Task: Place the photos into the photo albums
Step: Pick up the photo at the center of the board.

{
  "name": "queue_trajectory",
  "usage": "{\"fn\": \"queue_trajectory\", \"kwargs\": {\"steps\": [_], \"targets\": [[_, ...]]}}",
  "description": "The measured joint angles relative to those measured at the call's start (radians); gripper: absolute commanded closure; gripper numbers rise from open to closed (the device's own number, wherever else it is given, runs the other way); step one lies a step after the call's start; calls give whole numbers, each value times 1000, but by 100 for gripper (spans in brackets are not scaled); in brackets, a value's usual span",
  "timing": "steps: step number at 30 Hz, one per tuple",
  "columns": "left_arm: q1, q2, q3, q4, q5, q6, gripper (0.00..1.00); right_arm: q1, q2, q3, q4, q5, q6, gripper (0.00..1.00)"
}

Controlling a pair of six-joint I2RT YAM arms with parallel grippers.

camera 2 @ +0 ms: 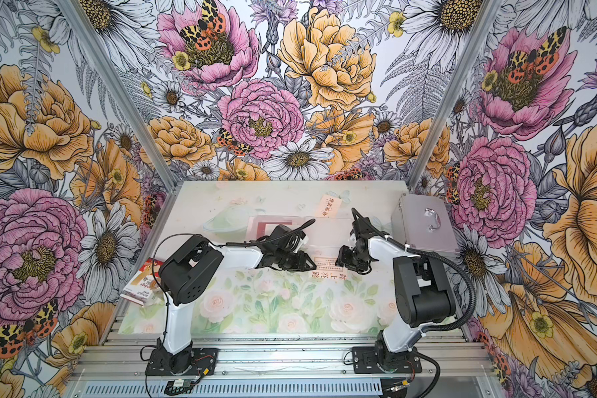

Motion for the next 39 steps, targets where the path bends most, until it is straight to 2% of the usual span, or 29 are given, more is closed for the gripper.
{"fn": "queue_trajectory", "kwargs": {"steps": [11, 17, 39], "targets": [[0, 0, 0, 2, 0, 0, 61, 1, -86, 39, 2, -132, 42, 49], [0, 0, 0, 3, 0, 0, 61, 1, -106, 42, 2, -175, 56, 53], [0, 0, 0, 3, 0, 0, 61, 2, -106, 42, 2, -204, 63, 92]]}}
